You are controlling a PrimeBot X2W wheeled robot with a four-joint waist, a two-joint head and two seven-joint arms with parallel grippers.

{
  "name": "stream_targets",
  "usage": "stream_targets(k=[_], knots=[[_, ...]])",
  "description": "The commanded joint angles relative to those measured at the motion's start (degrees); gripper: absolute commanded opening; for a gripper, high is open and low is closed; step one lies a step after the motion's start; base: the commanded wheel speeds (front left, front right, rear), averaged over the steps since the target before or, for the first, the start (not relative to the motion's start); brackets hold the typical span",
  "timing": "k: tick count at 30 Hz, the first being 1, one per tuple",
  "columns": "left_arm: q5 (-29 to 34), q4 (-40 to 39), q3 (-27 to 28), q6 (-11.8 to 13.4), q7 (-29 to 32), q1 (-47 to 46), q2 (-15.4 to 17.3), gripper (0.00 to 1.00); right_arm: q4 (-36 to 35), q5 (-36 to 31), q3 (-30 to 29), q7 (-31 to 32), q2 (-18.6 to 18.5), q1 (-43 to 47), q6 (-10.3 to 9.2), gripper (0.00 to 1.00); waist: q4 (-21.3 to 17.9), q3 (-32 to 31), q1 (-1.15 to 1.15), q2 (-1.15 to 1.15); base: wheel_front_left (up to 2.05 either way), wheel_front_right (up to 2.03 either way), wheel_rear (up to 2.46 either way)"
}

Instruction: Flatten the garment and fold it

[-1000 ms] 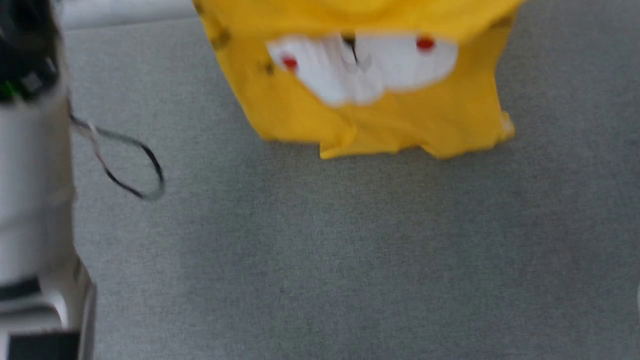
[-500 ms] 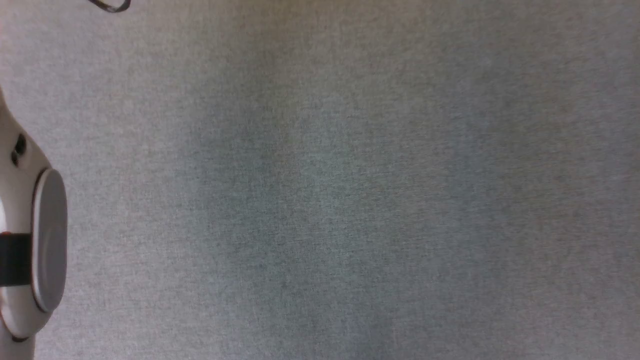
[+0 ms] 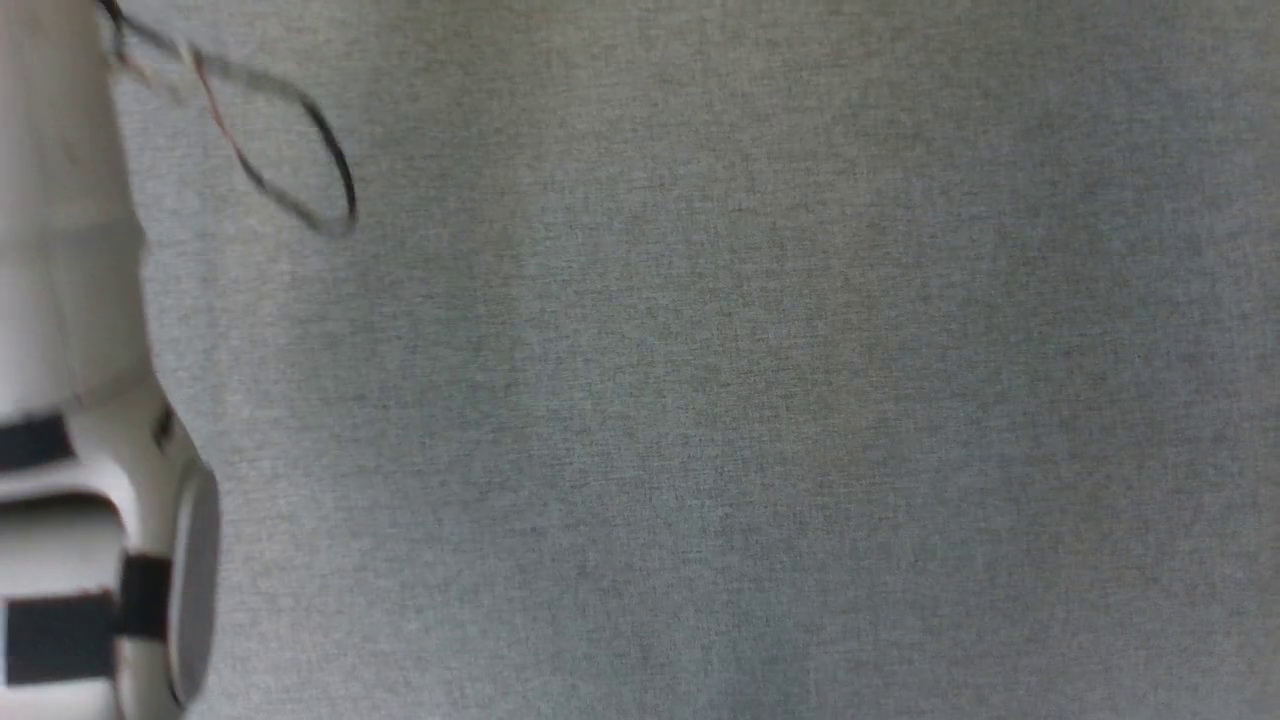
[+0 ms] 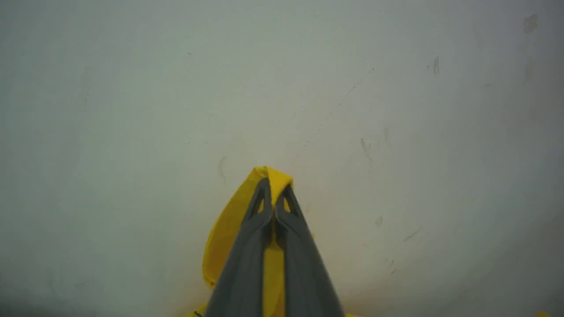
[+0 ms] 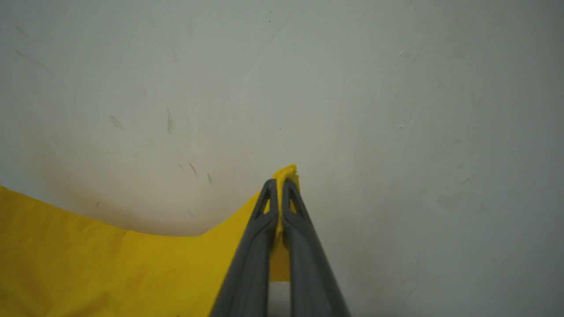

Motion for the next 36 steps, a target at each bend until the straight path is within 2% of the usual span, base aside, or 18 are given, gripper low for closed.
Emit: stream_targets(k=[1,6,10,16,20,23,26,30,36], knots=[[-0.8,-1.7,0.3,-0.8,0.3,3.1,0.0,0.00,-2.2,2.3,-0.1,-0.2,-1.0,3.1,-0.05,0.00,0.5,-1.8,-0.01,0.00,0.00,0.00,0.00],[-3.7,-9.7,1.3,-0.7,2.2,15.2,-0.2,0.00,-12.5,8.8,-2.0,1.9,-2.8,16.8,-0.05,0.00,0.7,-5.8,-0.01,0.00,0.00,0.00,0.00],[-6.3,-18.7,2.6,0.5,3.7,27.6,-0.9,0.00,-22.4,11.9,-5.9,4.2,-1.7,29.4,-0.05,0.00,0.5,-9.4,-0.01,0.00,0.00,0.00,0.00],[-5.2,-29.1,1.4,1.5,5.0,47.6,0.5,0.00,-35.5,13.1,-13.0,7.9,3.8,47.9,-0.05,0.00,0.4,-14.9,-0.01,0.00,0.00,0.00,0.00],[-4.8,-33.5,-0.1,3.0,5.7,60.0,0.2,0.00,-41.5,13.0,-17.3,9.2,8.9,58.7,-0.05,0.00,0.3,-17.9,-0.01,0.00,0.00,0.00,0.00],[-5.8,-35.4,-0.4,4.1,5.8,68.8,-1.0,0.00,-43.6,14.0,-20.8,9.7,12.3,66.0,-0.05,0.00,0.1,-20.0,-0.01,0.00,0.00,0.00,0.00],[-8.5,-36.2,0.7,4.5,5.4,77.2,-2.6,0.00,-43.7,15.5,-24.5,9.1,13.8,72.5,-0.05,0.00,-0.4,-22.3,-0.01,0.00,0.00,0.00,0.00],[-10.0,-36.0,0.2,3.4,6.5,86.8,-1.9,0.00,-40.1,19.7,-27.6,6.8,14.1,81.3,-0.05,0.00,-0.6,-24.9,-0.01,0.00,0.00,0.00,0.00],[-13.1,-35.9,1.2,1.5,7.4,95.7,-1.3,0.00,-33.7,23.0,-26.9,2.5,14.2,92.2,-0.05,0.00,-0.7,-27.4,-0.01,0.00,0.00,0.00,0.00]])
